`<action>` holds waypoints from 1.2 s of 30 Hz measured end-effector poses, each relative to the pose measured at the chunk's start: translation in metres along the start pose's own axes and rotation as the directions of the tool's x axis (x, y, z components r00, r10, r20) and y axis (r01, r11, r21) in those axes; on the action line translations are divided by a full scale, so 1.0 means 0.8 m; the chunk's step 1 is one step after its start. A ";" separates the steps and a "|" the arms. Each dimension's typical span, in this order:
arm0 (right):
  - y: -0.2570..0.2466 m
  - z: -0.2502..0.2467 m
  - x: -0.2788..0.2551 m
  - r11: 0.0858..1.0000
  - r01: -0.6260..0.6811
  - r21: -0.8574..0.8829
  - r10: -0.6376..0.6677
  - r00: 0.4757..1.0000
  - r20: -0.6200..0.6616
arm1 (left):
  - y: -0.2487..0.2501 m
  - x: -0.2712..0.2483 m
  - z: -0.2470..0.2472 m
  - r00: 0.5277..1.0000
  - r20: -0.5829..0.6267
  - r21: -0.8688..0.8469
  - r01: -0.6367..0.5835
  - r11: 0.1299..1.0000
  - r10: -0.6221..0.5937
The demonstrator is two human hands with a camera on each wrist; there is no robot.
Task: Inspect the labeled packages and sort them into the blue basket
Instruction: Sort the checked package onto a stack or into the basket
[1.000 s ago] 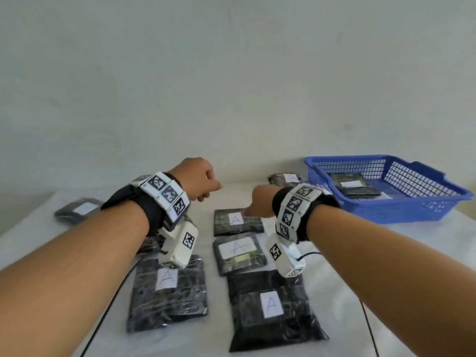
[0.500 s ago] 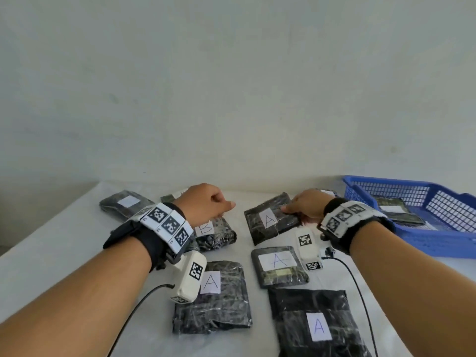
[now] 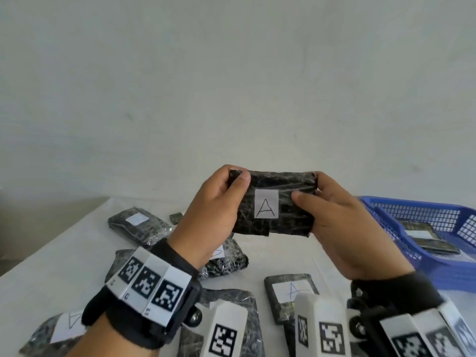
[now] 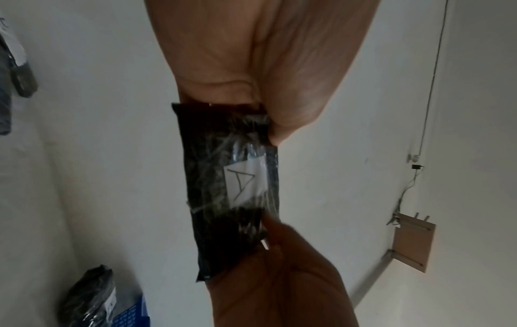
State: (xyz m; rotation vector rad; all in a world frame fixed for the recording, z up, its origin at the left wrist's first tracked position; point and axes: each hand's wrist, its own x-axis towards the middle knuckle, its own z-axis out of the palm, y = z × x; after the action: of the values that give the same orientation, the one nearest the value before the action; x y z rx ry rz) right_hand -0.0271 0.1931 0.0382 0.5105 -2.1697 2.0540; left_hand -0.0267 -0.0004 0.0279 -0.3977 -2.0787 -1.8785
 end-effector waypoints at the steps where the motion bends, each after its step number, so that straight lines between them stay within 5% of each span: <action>1: -0.001 0.006 -0.001 1.000 0.019 0.016 -0.019 1.000 -0.007 | 0.001 -0.004 0.000 1.000 0.008 -0.007 0.028 1.000 -0.028; 11: 0.009 0.038 -0.004 0.973 0.165 -0.159 -0.190 0.970 -0.153 | 0.004 -0.022 0.003 1.000 -0.023 -0.001 0.010 1.000 -0.010; 29: 0.001 0.043 -0.015 0.970 0.130 -0.203 -0.180 0.951 -0.250 | 0.011 -0.026 0.001 1.000 -0.004 -0.022 -0.030 0.999 0.030; 36: -0.007 0.037 -0.020 0.989 0.088 -0.120 -0.108 0.980 -0.166 | 0.005 -0.015 -0.005 1.000 -0.013 -0.133 0.018 0.991 -0.020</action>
State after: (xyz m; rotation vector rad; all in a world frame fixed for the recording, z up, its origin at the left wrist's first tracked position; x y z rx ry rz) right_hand -0.0056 0.1665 0.0364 0.4021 -2.1007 1.8399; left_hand -0.0143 -0.0036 0.0268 -0.3950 -1.9611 -2.0314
